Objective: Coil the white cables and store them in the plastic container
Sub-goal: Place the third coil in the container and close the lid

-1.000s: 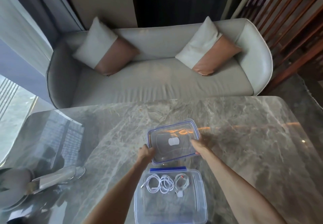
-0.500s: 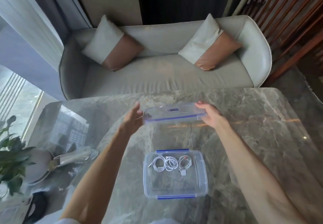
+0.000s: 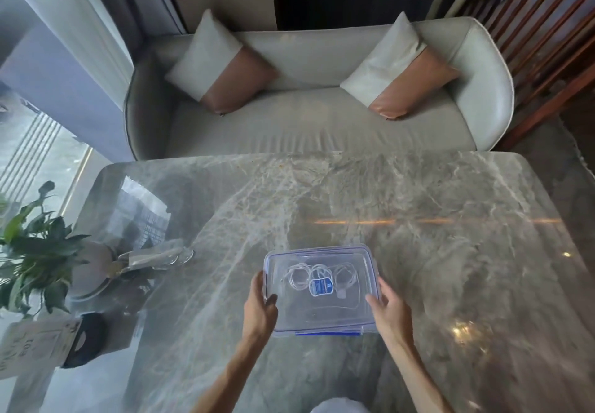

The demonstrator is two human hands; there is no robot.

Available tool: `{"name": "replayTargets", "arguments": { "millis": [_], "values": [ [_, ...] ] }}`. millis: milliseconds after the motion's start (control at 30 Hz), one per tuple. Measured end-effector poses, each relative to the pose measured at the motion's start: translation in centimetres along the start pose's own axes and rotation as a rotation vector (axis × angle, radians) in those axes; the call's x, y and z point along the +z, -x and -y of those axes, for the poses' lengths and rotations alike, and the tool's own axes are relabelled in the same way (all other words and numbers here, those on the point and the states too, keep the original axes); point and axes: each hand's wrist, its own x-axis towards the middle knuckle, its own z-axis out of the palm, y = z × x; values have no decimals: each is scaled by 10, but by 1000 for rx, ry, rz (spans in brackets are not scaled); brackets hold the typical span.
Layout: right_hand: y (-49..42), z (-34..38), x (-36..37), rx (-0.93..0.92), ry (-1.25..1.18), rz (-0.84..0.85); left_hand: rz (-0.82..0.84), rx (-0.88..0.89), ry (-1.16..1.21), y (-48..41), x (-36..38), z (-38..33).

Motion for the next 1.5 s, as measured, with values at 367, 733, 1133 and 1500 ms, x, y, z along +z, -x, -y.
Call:
{"name": "replayTargets", "arguments": {
  "millis": [367,733,1133,1500],
  "values": [
    [1,-11,4,77,12,-114,-13,16,-242,-8,21,-7],
    [-10,-16,4,159,-12,-78,15,-17,-222,-23,13,-6],
    [-63,29,32,-52,389,-129,359,-461,208,-12,-2,-5],
    [-26,14,74,158,211,138,460,-667,363,50,18,51]
  ]
}}
